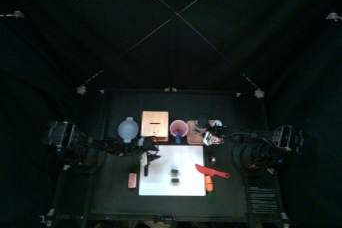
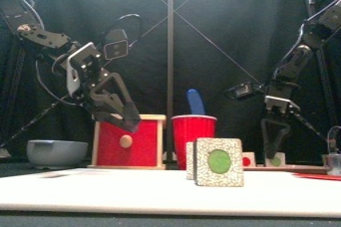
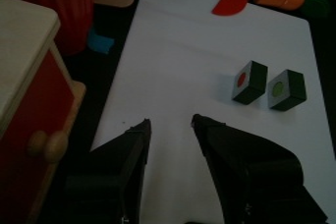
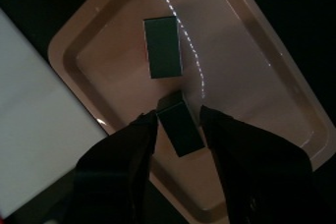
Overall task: Place sushi on board then cut the sushi with the knife then place the pieces on the plate
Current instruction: Place the 4 sushi pieces on the plate
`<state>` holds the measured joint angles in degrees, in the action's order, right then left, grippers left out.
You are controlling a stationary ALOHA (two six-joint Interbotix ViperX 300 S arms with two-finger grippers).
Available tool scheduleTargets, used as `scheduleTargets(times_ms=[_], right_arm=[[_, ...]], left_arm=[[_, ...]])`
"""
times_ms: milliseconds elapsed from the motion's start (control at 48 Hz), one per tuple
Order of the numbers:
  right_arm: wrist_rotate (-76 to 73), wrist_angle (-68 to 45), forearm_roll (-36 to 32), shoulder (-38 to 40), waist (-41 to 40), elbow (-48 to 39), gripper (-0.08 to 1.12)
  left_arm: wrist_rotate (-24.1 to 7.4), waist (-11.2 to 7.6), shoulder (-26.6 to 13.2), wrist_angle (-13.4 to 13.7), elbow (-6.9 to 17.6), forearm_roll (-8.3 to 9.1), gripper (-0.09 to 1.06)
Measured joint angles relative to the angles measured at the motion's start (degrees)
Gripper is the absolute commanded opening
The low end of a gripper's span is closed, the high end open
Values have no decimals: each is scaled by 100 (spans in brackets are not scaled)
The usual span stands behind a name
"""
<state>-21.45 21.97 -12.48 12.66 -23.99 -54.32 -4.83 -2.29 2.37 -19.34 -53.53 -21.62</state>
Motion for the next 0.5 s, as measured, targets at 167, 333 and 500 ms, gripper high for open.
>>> scheduleTargets(times_ms=[167,333,500], right_arm=[[9,-35,132,343,756,334,77],[0,-255,123,202,1916,870,77],[0,-571,176,-431,2777,1354,77]], left_arm=[[0,0,0,0,0,-18,79],[0,18,0,0,0,-9,79],[0,44,-44,0,0,-18,79]])
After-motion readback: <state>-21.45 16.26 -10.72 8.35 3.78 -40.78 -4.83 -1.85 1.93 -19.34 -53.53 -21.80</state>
